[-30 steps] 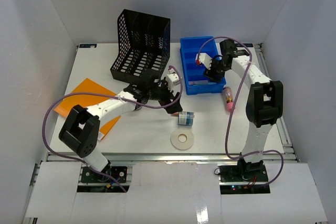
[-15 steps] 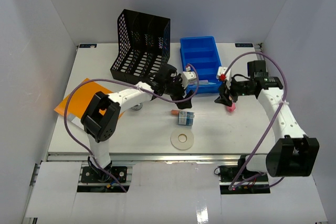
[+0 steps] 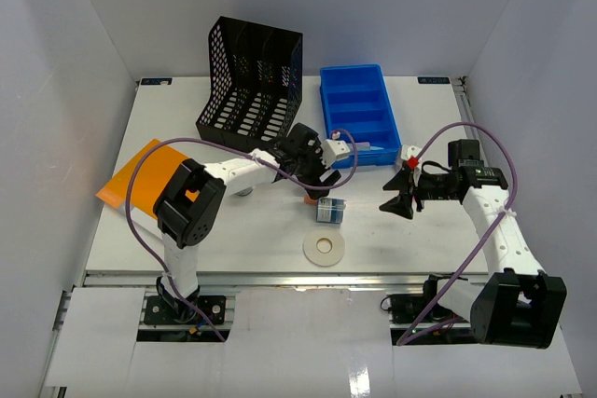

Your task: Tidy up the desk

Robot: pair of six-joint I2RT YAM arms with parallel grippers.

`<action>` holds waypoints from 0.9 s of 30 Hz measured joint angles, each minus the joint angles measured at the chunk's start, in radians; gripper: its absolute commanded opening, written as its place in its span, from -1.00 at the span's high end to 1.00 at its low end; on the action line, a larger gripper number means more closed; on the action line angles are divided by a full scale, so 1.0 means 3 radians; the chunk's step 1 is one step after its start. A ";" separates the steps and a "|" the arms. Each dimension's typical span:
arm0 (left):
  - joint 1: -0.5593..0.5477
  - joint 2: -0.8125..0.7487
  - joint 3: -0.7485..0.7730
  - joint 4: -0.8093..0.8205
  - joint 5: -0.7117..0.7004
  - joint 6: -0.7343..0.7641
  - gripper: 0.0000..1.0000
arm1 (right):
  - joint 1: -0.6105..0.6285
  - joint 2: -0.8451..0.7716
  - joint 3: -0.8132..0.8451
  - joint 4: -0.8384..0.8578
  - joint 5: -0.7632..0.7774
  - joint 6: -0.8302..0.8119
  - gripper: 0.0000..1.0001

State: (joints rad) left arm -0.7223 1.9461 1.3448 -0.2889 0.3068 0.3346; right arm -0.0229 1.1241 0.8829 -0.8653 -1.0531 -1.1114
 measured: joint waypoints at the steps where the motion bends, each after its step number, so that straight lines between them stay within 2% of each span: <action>1: 0.0000 -0.0019 -0.0043 0.0001 -0.0043 0.0029 -0.87 | -0.0006 0.0001 -0.0012 0.0001 -0.0016 -0.0007 -0.27; 11: 0.0000 -0.0079 -0.0152 -0.0108 -0.0207 0.0371 -0.87 | -0.0034 0.0005 -0.0052 -0.0012 -0.0080 -0.0077 -0.27; 20: 0.0001 0.0002 -0.0062 -0.0201 -0.0058 0.0505 -0.73 | -0.0057 0.0015 -0.0052 -0.0028 -0.0093 -0.0089 -0.27; 27: 0.0001 0.0077 0.0028 -0.0222 0.0065 0.0534 -0.72 | -0.0080 0.0035 -0.0052 -0.0030 -0.0094 -0.0099 -0.27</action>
State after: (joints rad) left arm -0.7219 1.9694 1.3533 -0.3556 0.3264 0.4948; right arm -0.0469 1.1345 0.8673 -0.8742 -1.0813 -1.1412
